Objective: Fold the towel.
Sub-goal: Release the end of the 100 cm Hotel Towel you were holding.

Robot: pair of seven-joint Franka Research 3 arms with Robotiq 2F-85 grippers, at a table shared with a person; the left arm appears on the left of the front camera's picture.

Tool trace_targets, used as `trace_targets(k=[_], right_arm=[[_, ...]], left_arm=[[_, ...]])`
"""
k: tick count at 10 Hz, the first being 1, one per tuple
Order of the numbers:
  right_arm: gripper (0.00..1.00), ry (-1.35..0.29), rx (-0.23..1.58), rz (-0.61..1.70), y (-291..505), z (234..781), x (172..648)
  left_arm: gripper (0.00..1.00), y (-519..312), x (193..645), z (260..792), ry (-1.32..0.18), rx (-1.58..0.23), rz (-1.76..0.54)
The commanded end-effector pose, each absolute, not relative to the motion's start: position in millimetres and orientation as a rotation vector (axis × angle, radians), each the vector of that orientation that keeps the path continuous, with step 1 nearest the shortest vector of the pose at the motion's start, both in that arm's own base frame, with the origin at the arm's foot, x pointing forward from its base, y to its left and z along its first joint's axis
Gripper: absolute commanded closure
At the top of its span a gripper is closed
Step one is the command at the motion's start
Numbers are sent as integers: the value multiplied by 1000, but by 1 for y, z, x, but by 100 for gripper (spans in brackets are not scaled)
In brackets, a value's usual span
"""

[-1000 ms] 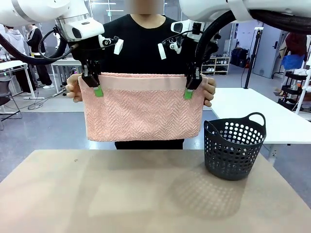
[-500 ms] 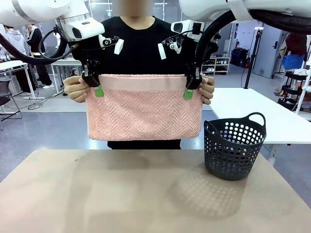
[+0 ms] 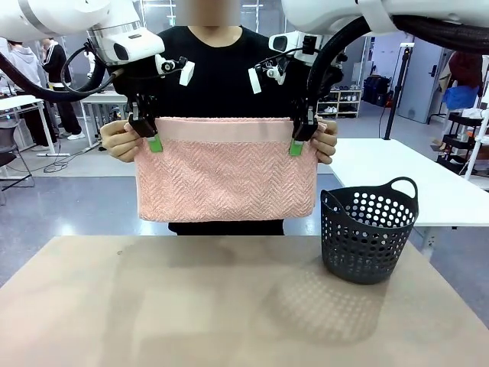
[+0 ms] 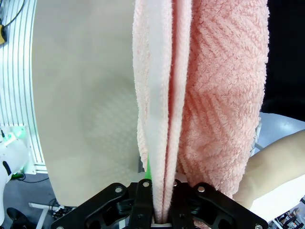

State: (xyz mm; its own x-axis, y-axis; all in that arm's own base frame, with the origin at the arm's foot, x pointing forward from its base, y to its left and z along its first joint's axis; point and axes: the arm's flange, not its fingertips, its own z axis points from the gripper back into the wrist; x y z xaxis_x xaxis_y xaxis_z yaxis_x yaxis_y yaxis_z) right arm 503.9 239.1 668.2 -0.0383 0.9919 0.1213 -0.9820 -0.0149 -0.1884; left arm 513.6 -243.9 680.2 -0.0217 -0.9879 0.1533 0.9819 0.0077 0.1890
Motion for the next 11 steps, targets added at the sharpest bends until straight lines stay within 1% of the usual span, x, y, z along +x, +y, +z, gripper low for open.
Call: trace_targets(k=[1,2,3,4,5,6,7,8,10,11], right_arm=[[100,-248,-53,1598,237,669,504],[76,-247,-50,1590,239,668,504],[65,-245,-54,1602,238,669,502],[45,-246,-54,1597,237,669,502],[34,-250,-53,1597,237,671,501],[15,-252,-56,1599,238,672,501],[3,-253,-57,1603,238,673,501],[0,-253,-58,1599,236,674,501],[0,-282,-70,1581,233,686,502],[2,-322,-65,1564,229,700,501]], left_arm=[[100,-242,514,681,-273,31,-1570],[63,-244,514,680,-272,27,-1569],[65,-243,513,681,-275,38,-1575],[32,-242,512,683,-282,44,-1563],[34,-242,512,684,-287,47,-1561],[1,-243,512,686,-290,54,-1560],[4,-244,512,687,-292,59,-1561],[0,-244,512,688,-296,64,-1559],[0,-242,511,698,-332,78,-1546],[4,-239,511,710,-368,88,-1526]])
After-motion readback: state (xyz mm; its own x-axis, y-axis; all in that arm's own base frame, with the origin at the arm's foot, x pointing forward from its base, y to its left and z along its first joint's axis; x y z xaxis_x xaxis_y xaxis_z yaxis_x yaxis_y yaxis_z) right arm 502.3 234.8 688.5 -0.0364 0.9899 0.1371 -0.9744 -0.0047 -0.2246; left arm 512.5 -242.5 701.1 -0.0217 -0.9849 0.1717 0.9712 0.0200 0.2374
